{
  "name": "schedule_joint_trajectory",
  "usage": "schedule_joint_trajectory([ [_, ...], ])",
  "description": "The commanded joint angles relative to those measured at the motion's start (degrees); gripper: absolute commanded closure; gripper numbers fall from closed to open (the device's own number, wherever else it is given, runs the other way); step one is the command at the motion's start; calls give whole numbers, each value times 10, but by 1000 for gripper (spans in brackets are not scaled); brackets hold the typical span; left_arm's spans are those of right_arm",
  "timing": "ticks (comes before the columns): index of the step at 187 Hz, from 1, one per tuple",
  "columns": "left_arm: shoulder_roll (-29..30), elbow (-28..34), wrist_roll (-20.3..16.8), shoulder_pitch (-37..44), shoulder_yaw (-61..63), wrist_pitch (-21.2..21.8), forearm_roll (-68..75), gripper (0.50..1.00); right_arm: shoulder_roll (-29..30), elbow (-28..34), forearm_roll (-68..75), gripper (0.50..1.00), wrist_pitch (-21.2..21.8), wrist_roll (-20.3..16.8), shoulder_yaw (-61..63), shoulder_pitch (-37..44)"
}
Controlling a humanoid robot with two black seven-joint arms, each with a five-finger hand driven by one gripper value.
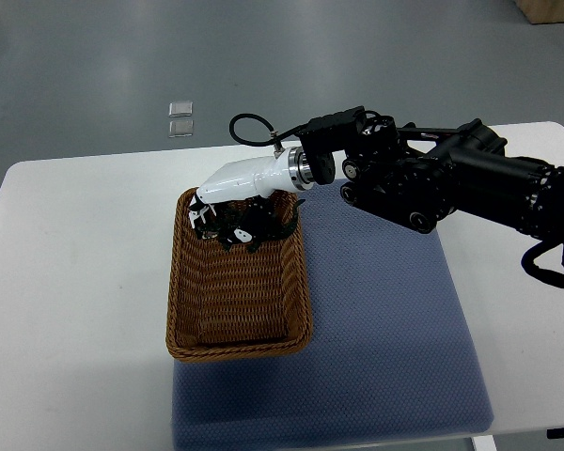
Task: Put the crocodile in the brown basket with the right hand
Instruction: 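Lower the crocodile into the basket and open the right hand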
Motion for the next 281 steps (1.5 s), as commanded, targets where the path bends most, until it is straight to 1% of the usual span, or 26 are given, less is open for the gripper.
schedule_joint_trajectory([
  [1, 0, 0, 0, 0, 0, 0, 0, 500, 0, 0, 4, 1000, -2, -1, 2, -5],
  [38, 0, 0, 0, 0, 0, 0, 0, 500, 0, 0, 7, 1000, -4, -1, 7, -8],
  [67, 0, 0, 0, 0, 1, 0, 0, 500, 0, 0, 7, 1000, -26, -1, 7, -25],
  [147, 0, 0, 0, 0, 1, 0, 0, 500, 0, 0, 11, 996, -35, -1, 9, -48],
  [164, 0, 0, 0, 0, 0, 0, 0, 500, 0, 0, 11, 953, -41, -1, 9, -56],
  [178, 0, 0, 0, 0, 0, 0, 0, 500, 0, 0, 11, 873, -45, -1, 9, -56],
  [179, 0, 0, 0, 0, 1, 0, 0, 500, 0, 0, 11, 857, -45, -1, 9, -56],
  [180, 0, 0, 0, 0, 1, 0, 0, 500, 0, 0, 11, 857, -45, -1, 9, -56],
  [181, 0, 0, 0, 0, 0, 0, 0, 500, 0, 0, 11, 838, -45, -2, 9, -56],
  [182, 0, 0, 0, 0, 0, 0, 0, 500, 0, 0, 11, 838, -45, -2, 9, -56],
  [183, 0, 0, 0, 0, 0, 0, 0, 500, 0, 0, 11, 816, -45, -2, 9, -56],
  [184, 0, 0, 0, 0, 0, 0, 0, 500, 0, 0, 11, 816, -45, -2, 9, -56],
  [185, 0, 0, 0, 0, 0, 0, 0, 500, 0, 0, 11, 785, -45, -1, 9, -56],
  [186, 0, 0, 0, 0, 0, 0, 0, 500, 0, 0, 11, 785, -45, -1, 9, -56],
  [187, 0, 0, 0, 0, 0, 0, 0, 500, 0, 0, 11, 751, -45, -1, 9, -56],
  [188, 0, 0, 0, 0, 0, 0, 0, 500, 0, 0, 11, 750, -45, -1, 9, -56],
  [189, 0, 0, 0, 0, 0, 0, 0, 500, 0, 0, 11, 712, -45, -2, 9, -56],
  [190, 0, 0, 0, 0, 0, 0, 0, 500, 0, 0, 11, 711, -45, -2, 9, -56],
  [191, 0, 0, 0, 0, 0, 0, 0, 500, 0, 0, 11, 675, -46, -1, 9, -56],
  [192, 0, 0, 0, 0, 0, 0, 0, 500, 0, 0, 11, 675, -46, -1, 9, -56],
  [193, 0, 0, 0, 0, 0, 0, 0, 500, 0, 0, 11, 648, -46, -1, 9, -55],
  [199, 0, 0, 0, 0, 0, 0, 0, 500, 0, 0, 11, 611, -45, -1, 9, -55],
  [215, 0, 0, 0, 0, 0, 0, 0, 500, 0, 0, 11, 579, -45, -1, 10, -54],
  [249, 0, 0, 0, 0, 0, 0, 0, 500, 0, 0, 17, 579, -43, -1, 24, -52],
  [268, 0, 0, 0, 0, 0, 0, 0, 500, 0, -1, 63, 579, -26, -2, 54, -52],
  [281, 0, 0, 0, 0, 0, 0, 0, 500, 0, -2, 103, 579, -6, -12, 61, -51],
])
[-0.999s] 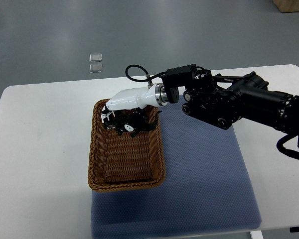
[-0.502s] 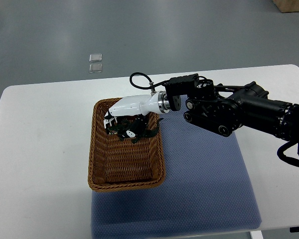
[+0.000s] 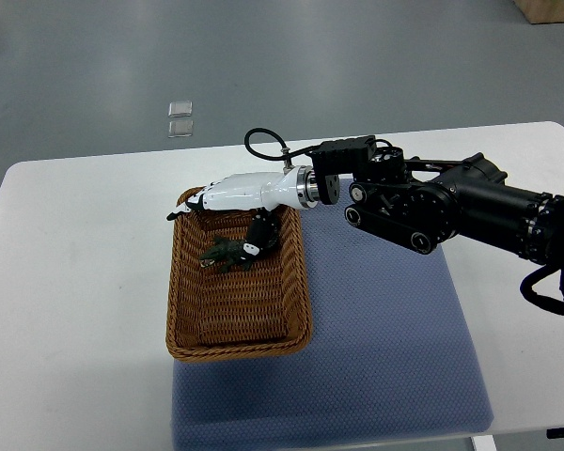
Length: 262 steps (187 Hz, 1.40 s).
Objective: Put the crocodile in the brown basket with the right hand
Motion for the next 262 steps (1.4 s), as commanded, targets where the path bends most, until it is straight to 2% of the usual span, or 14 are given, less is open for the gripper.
schedule_joint_trajectory([
  [1, 0, 0, 0, 0, 0, 0, 0, 500, 0, -2, 52, 579, 23, -11, 14, 2],
  [37, 0, 0, 0, 0, 0, 0, 0, 500, 0, -11, 161, 579, 74, -46, 35, -4],
  [73, 0, 0, 0, 0, 0, 0, 0, 500, -1, -38, 321, 579, 81, -74, 35, -32],
  [118, 0, 0, 0, 0, 1, 0, 0, 500, -76, -41, 559, 576, 135, -104, 51, -50],
  [146, 0, 0, 0, 0, 1, 0, 0, 500, -105, -61, 641, 574, 152, -160, 90, -75],
  [185, 0, 0, 0, 0, 1, 0, 0, 500, -105, -111, 706, 574, 153, -240, 153, -122],
  [207, 0, 0, 0, 0, 1, 0, 0, 500, -110, -118, 759, 574, 167, -283, 174, -133],
  [229, 0, 0, 0, 0, 1, 0, 0, 500, -124, -127, 822, 574, 175, -312, 180, -138],
  [262, 0, 0, 0, 0, 1, 0, 0, 500, -126, -139, 891, 572, 176, -333, 179, -151],
])
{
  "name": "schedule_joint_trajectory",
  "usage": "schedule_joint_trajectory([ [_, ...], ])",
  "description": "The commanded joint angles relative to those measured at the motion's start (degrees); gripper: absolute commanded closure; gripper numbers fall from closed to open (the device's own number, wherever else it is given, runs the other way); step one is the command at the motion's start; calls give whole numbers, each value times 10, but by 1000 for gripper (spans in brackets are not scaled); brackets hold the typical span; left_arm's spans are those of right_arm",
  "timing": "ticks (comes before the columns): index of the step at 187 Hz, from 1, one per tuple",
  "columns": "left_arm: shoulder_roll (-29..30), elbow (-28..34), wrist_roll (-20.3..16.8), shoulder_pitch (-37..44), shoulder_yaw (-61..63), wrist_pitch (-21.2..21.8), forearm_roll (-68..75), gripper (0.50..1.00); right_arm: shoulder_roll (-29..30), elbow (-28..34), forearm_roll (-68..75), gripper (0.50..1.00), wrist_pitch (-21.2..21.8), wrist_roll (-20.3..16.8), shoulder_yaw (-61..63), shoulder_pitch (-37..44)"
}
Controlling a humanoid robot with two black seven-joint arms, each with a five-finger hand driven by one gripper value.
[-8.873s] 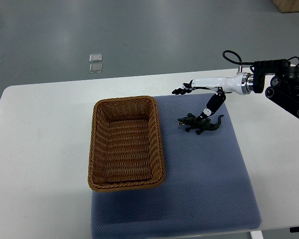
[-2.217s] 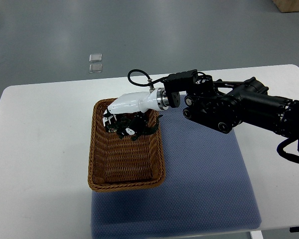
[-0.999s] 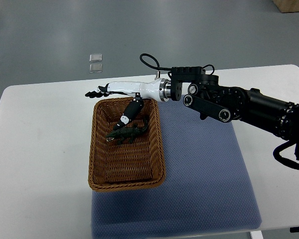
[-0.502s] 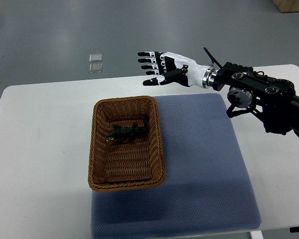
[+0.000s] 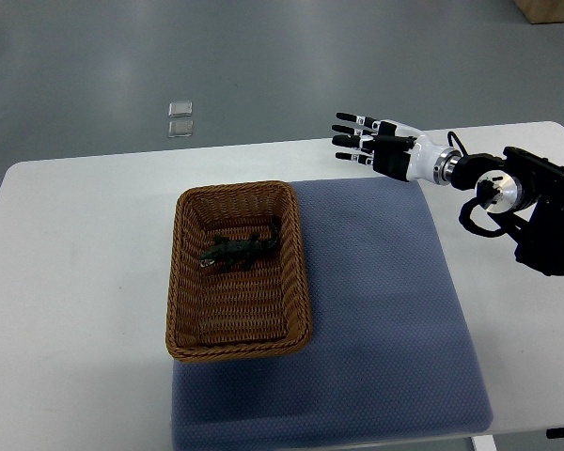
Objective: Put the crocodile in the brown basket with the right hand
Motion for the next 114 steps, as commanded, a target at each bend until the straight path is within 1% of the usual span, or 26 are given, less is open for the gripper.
schedule_joint_trajectory([
  [1, 0, 0, 0, 0, 0, 0, 0, 500, -1, -7, 34, 572, 0, -12, -1, -7],
  [31, 0, 0, 0, 0, 0, 0, 0, 500, 1, -11, 35, 572, -9, -6, 0, -13],
  [114, 0, 0, 0, 0, 0, 0, 0, 500, 0, -13, 31, 572, -4, -2, 1, -23],
])
